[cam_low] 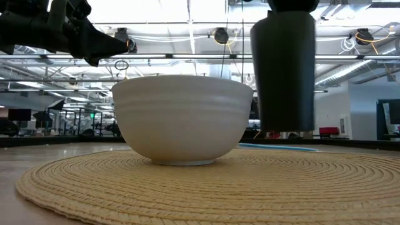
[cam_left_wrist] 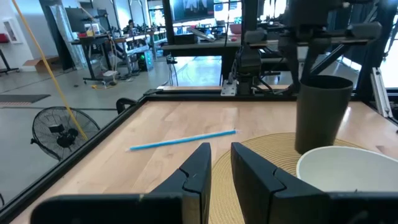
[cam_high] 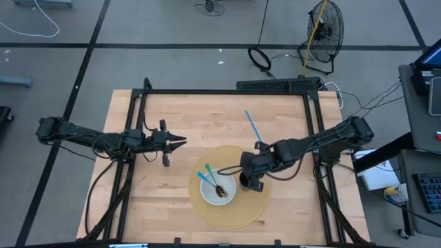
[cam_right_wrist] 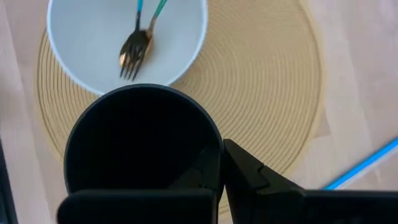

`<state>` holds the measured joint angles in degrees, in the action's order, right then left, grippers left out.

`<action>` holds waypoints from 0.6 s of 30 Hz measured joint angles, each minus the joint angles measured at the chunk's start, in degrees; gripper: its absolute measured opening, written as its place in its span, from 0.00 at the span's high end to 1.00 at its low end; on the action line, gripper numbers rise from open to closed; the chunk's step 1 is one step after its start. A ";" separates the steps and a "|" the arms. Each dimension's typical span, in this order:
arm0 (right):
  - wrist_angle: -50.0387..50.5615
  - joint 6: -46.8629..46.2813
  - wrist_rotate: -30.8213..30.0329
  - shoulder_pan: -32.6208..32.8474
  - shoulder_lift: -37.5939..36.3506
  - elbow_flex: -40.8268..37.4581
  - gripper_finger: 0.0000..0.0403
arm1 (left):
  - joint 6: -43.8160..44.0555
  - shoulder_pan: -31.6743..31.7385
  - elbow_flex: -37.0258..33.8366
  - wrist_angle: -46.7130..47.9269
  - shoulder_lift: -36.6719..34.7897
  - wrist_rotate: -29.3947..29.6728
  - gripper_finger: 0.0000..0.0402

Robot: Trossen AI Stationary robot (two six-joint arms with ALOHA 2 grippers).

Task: Pick & Place Utensil
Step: Put the black cup to the right of the white bowl on the tablemat

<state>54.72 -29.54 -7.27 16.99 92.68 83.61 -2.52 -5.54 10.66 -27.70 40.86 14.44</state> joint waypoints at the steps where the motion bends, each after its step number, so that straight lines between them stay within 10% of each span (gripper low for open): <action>1: -0.02 0.00 -0.02 0.22 0.39 0.00 1.00 | -0.04 0.00 0.00 0.01 0.00 0.00 0.83; 18: -11.10 -3.30 -1.53 2.26 -3.35 -11.21 0.99 | 0.22 0.00 0.00 -0.05 0.00 -0.42 0.83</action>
<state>43.62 -32.84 -8.80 19.25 89.33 72.40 -2.31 -5.54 10.66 -27.75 40.86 14.02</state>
